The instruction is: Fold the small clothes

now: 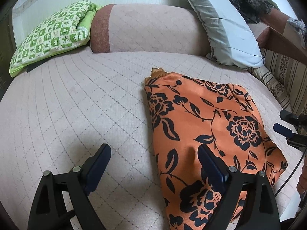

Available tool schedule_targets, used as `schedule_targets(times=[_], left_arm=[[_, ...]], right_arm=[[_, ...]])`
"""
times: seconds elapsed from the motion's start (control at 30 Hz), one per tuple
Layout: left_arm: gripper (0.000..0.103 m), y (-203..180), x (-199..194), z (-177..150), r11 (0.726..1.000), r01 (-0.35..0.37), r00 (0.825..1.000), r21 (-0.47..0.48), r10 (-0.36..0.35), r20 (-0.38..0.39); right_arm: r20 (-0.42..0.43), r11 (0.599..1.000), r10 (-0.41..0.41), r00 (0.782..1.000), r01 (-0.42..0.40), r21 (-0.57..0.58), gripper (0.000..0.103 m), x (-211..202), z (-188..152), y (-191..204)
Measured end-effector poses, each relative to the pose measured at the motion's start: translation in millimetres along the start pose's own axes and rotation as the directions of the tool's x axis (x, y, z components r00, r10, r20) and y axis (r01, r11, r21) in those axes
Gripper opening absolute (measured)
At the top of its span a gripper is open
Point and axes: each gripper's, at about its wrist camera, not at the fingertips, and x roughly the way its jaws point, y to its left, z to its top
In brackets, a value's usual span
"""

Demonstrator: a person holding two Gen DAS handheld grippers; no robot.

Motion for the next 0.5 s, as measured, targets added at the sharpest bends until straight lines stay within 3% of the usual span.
schedule_targets(times=[0.17, 0.33, 0.5], left_arm=[[0.093, -2, 1, 0, 1.000, -0.008, 1.000, 0.014, 0.008, 0.005], [0.093, -5, 6, 0, 1.000, -0.006, 1.000, 0.020, 0.006, -0.011], [0.093, -8, 10, -1, 1.000, -0.010, 1.000, 0.026, 0.011, -0.024]], right_arm=[[0.004, 1.000, -0.012, 1.000, 0.012, 0.006, 0.065, -4, 3, -6], [-0.039, 0.999, -0.026, 0.999, 0.027, 0.022, 0.066, 0, 2, -14], [-0.055, 0.998, -0.040, 0.998, 0.037, -0.055, 0.068, 3, -2, -5]])
